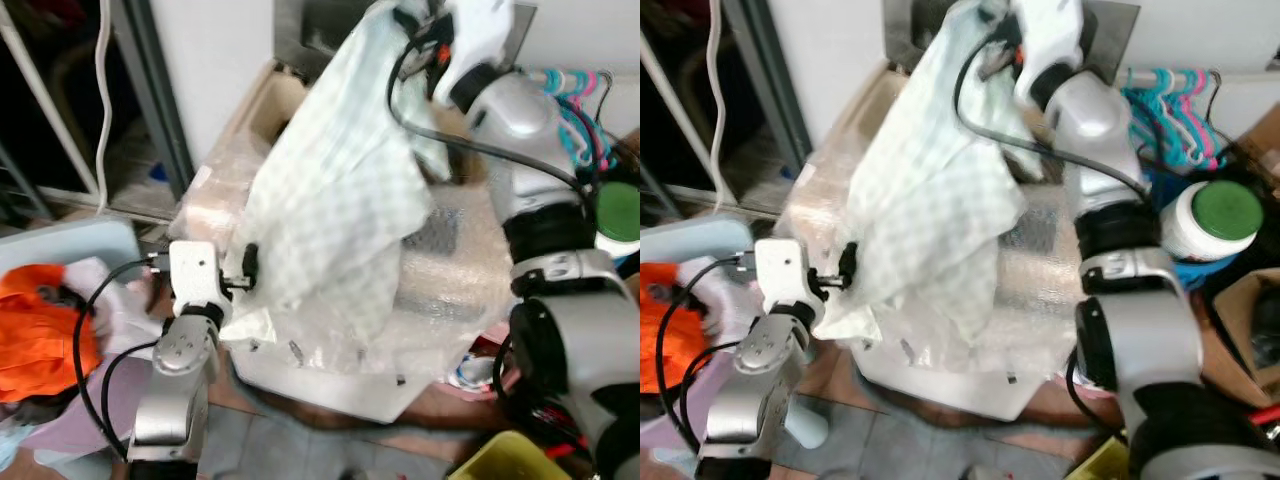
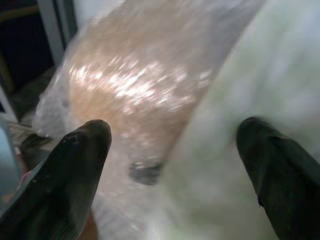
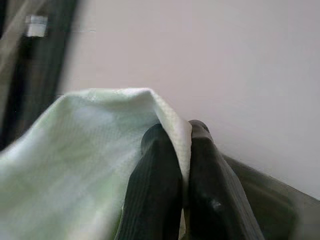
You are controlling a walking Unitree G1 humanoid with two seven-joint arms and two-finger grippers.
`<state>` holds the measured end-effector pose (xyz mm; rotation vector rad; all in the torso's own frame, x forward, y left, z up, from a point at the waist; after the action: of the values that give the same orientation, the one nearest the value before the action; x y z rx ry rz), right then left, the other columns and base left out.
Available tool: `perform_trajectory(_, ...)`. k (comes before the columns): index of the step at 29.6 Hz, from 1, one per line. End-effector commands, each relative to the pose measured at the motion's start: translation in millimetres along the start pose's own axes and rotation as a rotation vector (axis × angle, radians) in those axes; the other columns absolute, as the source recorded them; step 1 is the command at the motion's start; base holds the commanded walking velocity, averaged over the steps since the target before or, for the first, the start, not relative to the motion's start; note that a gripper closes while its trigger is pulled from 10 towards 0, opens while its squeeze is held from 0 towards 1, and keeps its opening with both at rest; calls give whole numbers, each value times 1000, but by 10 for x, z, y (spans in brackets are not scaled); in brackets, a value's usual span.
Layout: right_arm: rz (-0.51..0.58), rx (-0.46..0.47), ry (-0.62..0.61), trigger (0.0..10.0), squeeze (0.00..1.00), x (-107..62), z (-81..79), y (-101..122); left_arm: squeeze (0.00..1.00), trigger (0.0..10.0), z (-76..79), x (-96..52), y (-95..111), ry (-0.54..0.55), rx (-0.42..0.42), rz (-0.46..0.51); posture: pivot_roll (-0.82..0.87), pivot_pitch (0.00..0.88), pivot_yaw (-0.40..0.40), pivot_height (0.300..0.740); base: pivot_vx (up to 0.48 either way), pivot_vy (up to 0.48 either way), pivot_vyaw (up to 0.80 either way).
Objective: Clothes washing
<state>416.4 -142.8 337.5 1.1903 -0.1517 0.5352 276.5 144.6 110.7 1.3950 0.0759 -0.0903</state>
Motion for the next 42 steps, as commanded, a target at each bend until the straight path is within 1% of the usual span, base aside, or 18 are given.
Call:
perform_trajectory(1, 12, 50, -137, 10000, 0, 18, 244, 100, 0, 10000, -26, -22, -30, 20, -5, -12, 11, 0, -48, 740, 0, 0, -800)
perform_trajectory(3, -6, 64, -177, 10000, 0, 2, 300, 58, 0, 10000, -26, -35, -46, 24, -6, -16, 12, 0, -52, 740, 0, 0, -694)
perform_trajectory(6, -21, 37, -147, 10000, 0, -23, 237, -32, 0, 10000, -15, -47, -57, 26, -8, -18, 14, 0, -55, 740, 0, 0, -483)
perform_trajectory(7, -63, 20, -76, 10000, 0, -75, 87, -198, 0, 10000, -4, -53, -61, 26, -9, -19, 13, 0, -55, 740, 0, 0, 0)
perform_trajectory(9, -85, 8, -46, 10000, 0, -100, 26, -270, 0, 10000, -1, -55, -61, 27, -10, -20, 12, 0, -55, 740, 0, 0, 0)
perform_trajectory(13, -267, -6, 135, 10000, 0, -283, -291, -718, 0, 10000, 4, -66, -78, 26, -11, -27, 5, 0, -53, 740, 0, 0, 0)
perform_trajectory(19, -347, 5, 194, 10000, 0, -481, -424, -961, 0, 10000, 15, -48, -63, 23, -16, -19, 1, 0, -51, 740, 0, 0, 0)
perform_trajectory(23, -354, 9, 190, 10000, 0, -515, -443, -993, 0, 10000, 137, -42, 157, -69, 64, 98, -2, 0, -48, 740, 0, 0, 0)
perform_trajectory(24, -359, 5, 194, 10000, 0, -531, -463, -1013, 0, 10000, 274, -57, 387, -146, 82, 199, 9, 0, -49, 740, 0, 0, 0)
perform_trajectory(29, -367, 4, 190, 10000, 0, -530, -478, -1034, 0, 10000, 316, -59, 511, -147, 75, 235, 15, 0, -49, 740, 0, 0, 0)
perform_trajectory(30, -366, 13, 188, 10000, 259, -501, -476, -1019, 0, 10000, 285, -71, 481, -127, 73, 230, 16, 0, -50, 740, 0, 0, 0)
perform_trajectory(31, -366, 13, 188, 10000, 259, -501, -476, -1019, 0, 10000, 285, -71, 481, -127, 73, 230, 16, 0, -50, 740, 0, 0, 0)
perform_trajectory(32, -349, -5, 182, 10000, 753, -436, -452, -964, 0, 10000, 229, -89, 425, -95, 66, 213, 15, 0, -51, 740, 0, 0, 0)
perform_trajectory(34, -311, -13, 142, 10000, 1000, -287, -340, -808, 0, 10000, 131, -106, 330, -39, 42, 178, 15, 0, -52, 740, 0, 0, 0)
perform_trajectory(35, -311, -13, 142, 10000, 1000, -287, -340, -808, 0, 10000, 131, -106, 330, -39, 42, 178, 15, 0, -52, 740, 0, 0, 0)
perform_trajectory(39, -273, 38, 4, 10000, 1000, -43, -64, -476, 0, 10000, -4, -140, 196, 23, 22, 124, 31, 0, -67, 740, 0, 0, 0)
perform_trajectory(40, -288, -61, 84, 10000, 1000, 1, -122, -426, 0, 10000, -33, -149, 175, 38, 23, 118, 37, 0, -74, 740, 0, 0, 0)
perform_trajectory(42, -297, -103, 118, 10000, 1000, 6, -154, -427, 0, 10000, -39, -153, 171, 42, 22, 118, 37, 0, -74, 740, 0, 0, 0)
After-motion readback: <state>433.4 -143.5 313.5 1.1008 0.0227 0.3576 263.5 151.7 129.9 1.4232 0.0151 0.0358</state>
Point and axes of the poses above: a point about 5 cm out from each wrist's last joint towards the gripper, its own x axis pointing out of the wrist towards the gripper, its own y axis along the axis of the wrist's last joint, z = x × y, the point moved 1 cm from there along x, pointing out of the wrist towards the gripper, and after that the axes turned 9 degrees about -x, right-handed, at the moved point
